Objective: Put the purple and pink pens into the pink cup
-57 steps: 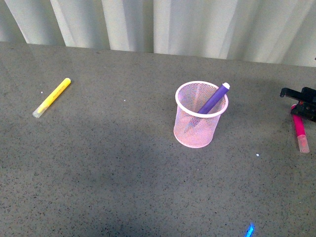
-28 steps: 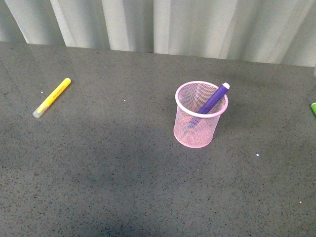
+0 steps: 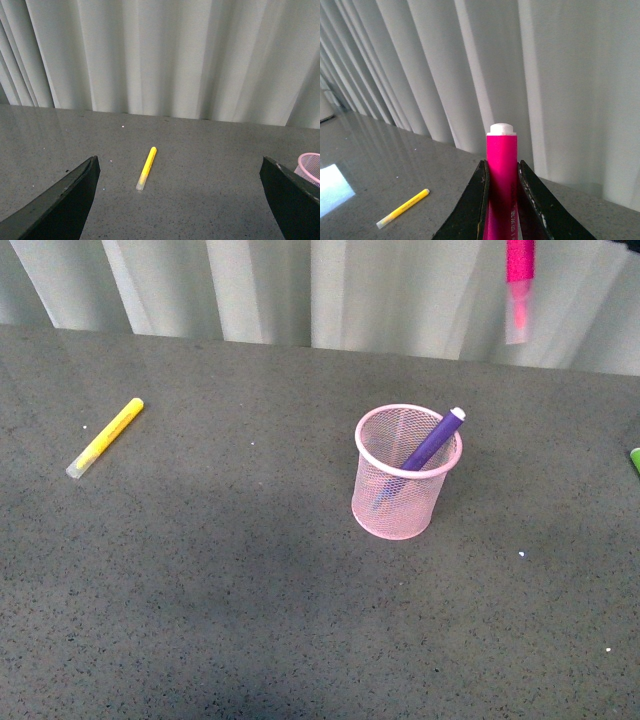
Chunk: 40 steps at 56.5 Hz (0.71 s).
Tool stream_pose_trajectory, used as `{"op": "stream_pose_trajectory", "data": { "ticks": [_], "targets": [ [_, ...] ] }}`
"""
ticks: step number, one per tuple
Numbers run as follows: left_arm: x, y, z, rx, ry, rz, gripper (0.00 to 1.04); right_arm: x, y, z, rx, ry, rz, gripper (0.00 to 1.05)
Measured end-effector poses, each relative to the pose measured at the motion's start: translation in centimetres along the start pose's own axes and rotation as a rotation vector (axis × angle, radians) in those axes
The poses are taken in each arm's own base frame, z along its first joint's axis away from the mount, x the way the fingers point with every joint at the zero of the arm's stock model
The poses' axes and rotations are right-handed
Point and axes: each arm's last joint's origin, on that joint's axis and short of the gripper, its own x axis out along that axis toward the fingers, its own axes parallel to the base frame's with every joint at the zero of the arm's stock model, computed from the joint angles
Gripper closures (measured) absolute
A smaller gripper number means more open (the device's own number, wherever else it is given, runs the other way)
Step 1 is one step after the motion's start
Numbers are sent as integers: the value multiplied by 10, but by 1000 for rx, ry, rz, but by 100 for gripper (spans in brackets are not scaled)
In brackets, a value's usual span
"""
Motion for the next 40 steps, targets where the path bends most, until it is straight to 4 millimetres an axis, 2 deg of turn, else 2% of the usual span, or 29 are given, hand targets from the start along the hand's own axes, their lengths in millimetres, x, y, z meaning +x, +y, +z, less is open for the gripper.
{"op": "stream_pose_trajectory", "data": {
  "ticks": [17,40],
  "targets": [
    [0,0,0,0,0,0,7,13,3,-41,15,56,54,93],
    [0,0,0,0,0,0,7,38,-4,-60,18,42,82,93]
  ]
}}
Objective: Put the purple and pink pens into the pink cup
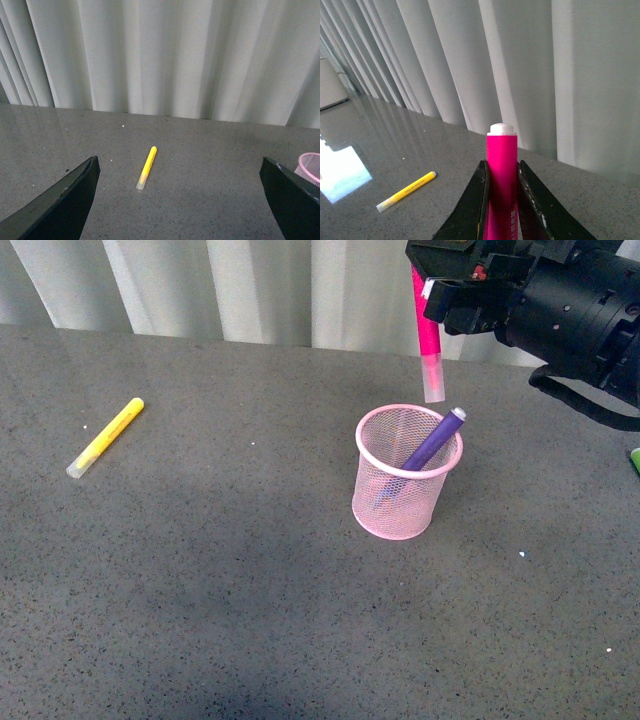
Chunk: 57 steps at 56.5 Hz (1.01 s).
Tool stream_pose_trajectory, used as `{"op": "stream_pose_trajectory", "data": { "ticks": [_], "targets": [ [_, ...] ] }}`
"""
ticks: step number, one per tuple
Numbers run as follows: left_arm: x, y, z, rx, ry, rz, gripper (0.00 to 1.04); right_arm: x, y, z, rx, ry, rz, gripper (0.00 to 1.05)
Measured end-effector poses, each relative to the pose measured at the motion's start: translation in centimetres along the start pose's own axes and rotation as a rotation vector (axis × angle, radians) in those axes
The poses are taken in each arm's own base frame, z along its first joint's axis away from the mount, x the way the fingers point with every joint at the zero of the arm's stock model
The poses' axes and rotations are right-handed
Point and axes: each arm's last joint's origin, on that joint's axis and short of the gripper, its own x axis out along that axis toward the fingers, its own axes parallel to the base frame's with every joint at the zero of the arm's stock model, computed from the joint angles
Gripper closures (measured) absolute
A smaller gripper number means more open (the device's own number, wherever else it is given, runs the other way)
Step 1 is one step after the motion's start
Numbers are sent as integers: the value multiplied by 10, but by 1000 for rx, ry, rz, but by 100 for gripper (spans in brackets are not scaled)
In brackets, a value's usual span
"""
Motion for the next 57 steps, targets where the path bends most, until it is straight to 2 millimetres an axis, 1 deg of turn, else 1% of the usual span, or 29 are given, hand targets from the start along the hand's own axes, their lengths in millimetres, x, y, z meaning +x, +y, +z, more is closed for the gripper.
{"op": "stream_pose_trajectory", "data": {
  "ticks": [12,38,40,41,42,44,45,47,49,51,52,53,55,57],
  "targets": [
    [0,0,0,0,0,0,7,2,3,-13,9,25,11,93],
    [0,0,0,0,0,0,7,2,2,-20,11,44,7,93],
    [0,0,0,0,0,0,7,2,2,-21,11,45,7,90],
    [0,0,0,0,0,0,7,2,1,-21,11,46,6,85],
    [0,0,0,0,0,0,7,2,1,-21,12,47,6,84],
    [0,0,0,0,0,0,7,2,1,-22,13,50,6,76],
    [0,0,0,0,0,0,7,2,1,-23,13,50,6,75],
    [0,0,0,0,0,0,7,1,1,-24,14,53,5,67],
    [0,0,0,0,0,0,7,1,1,-24,15,54,5,63],
    [0,0,0,0,0,0,7,1,1,-24,15,55,4,55],
    [0,0,0,0,0,0,7,1,1,-25,16,56,4,54],
    [0,0,0,0,0,0,7,1,1,-25,16,56,4,50],
    [0,0,0,0,0,0,7,1,1,-25,16,56,4,45],
    [0,0,0,0,0,0,7,1,1,-25,16,56,4,38]
  ]
}}
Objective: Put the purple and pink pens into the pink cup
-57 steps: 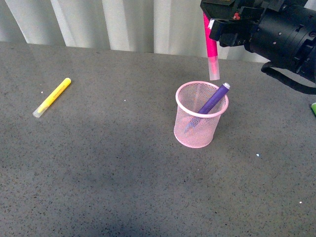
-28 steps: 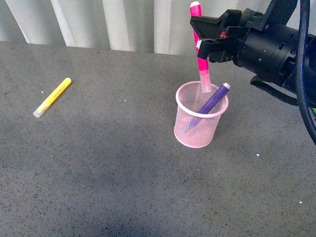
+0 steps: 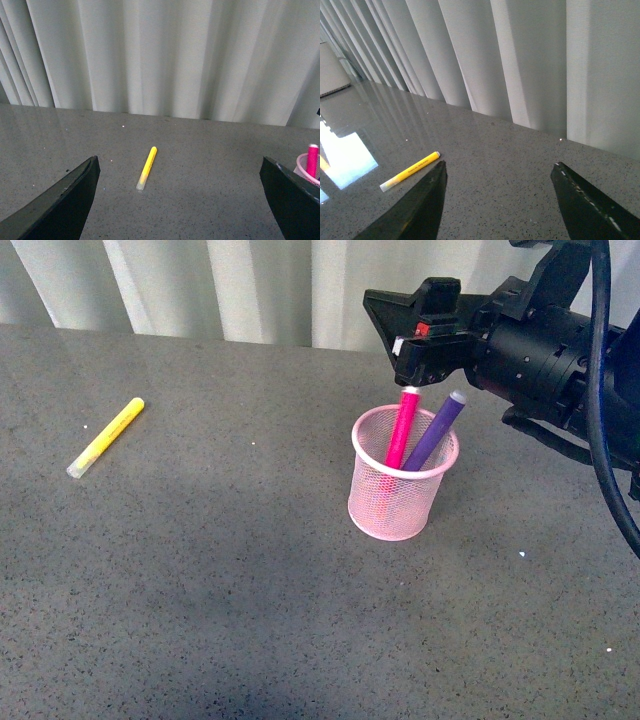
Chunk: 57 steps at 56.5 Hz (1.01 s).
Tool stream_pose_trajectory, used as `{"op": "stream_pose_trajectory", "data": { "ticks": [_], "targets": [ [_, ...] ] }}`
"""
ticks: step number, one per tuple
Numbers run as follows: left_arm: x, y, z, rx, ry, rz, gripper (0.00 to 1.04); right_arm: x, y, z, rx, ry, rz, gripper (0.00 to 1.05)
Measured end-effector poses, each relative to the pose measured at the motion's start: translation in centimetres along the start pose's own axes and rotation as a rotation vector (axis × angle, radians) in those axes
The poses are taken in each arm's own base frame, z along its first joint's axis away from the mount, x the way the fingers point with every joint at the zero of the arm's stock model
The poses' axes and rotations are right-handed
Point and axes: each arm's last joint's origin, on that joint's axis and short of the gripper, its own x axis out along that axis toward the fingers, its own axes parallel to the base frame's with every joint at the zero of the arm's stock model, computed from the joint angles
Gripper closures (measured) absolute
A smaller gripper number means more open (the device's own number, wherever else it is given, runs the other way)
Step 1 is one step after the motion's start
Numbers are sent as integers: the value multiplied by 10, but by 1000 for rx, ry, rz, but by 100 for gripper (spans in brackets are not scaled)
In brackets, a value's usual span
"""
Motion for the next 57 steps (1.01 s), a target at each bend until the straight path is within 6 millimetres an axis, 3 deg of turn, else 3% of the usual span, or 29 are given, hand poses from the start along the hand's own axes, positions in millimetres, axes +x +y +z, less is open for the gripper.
{"op": "stream_pose_trajectory", "data": {
  "ticks": [4,10,14,22,28,35,40,47,57],
  "targets": [
    [0,0,0,0,0,0,7,0,0,0,0,0,0,27],
    [0,0,0,0,0,0,7,0,0,0,1,0,0,4],
    [0,0,0,0,0,0,7,0,0,0,0,0,0,8],
    [0,0,0,0,0,0,7,-3,-5,6,-2,-17,-42,7],
    [0,0,0,0,0,1,7,-16,-20,45,-37,-91,-171,7],
    [0,0,0,0,0,0,7,-51,-32,125,-131,-239,-339,7],
    [0,0,0,0,0,0,7,-78,-32,155,-161,-269,-430,7],
    [0,0,0,0,0,0,7,-125,-14,171,-183,-287,-492,7],
    [0,0,0,0,0,0,7,-170,14,165,-190,-295,-521,7]
  ]
}}
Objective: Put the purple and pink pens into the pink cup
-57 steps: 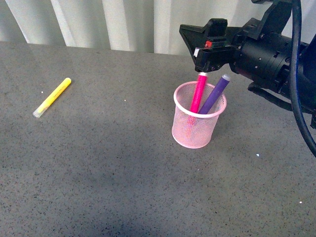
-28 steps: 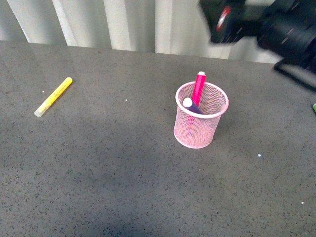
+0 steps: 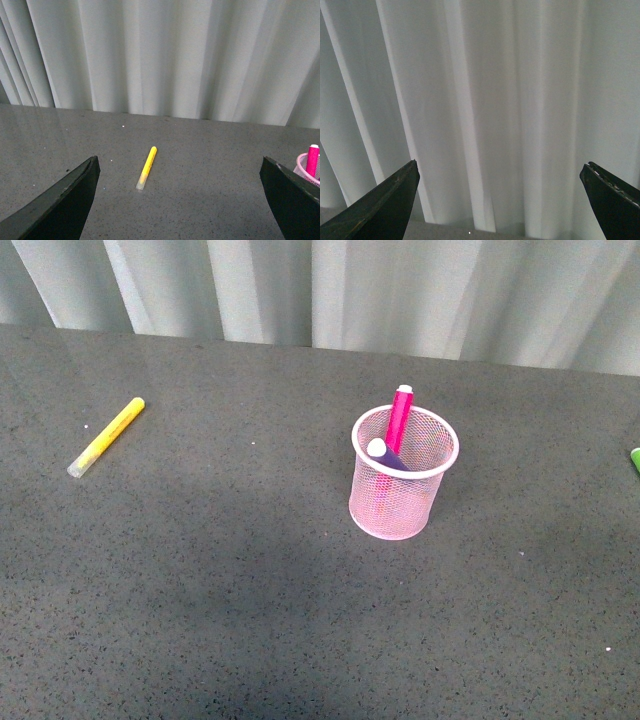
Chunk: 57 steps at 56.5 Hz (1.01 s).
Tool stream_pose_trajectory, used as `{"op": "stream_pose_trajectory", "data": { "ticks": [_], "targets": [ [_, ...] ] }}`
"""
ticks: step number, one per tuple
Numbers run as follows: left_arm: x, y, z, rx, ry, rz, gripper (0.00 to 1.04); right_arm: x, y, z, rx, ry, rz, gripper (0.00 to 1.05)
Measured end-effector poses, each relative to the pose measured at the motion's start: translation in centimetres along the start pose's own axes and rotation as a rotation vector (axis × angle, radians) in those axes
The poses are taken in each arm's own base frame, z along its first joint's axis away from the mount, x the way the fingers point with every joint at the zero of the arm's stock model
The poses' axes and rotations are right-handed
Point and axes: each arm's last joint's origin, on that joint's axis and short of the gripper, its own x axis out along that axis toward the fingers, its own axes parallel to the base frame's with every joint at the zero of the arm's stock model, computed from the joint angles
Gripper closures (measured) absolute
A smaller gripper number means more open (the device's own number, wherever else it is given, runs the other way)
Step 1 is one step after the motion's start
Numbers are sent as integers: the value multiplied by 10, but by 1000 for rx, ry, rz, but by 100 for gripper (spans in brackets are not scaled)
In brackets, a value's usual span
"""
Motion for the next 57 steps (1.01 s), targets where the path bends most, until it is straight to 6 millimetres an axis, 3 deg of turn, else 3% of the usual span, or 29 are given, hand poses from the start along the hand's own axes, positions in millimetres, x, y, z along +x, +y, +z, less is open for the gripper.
{"op": "stream_pose_trajectory", "data": {
  "ticks": [6,17,37,57],
  "targets": [
    [0,0,0,0,0,0,7,-26,2,-3,-16,42,-54,10],
    [0,0,0,0,0,0,7,-71,6,-31,-86,227,-162,44],
    [0,0,0,0,0,0,7,-96,24,-49,-113,227,-154,102],
    [0,0,0,0,0,0,7,-114,26,-57,-113,225,-158,101]
  ]
}}
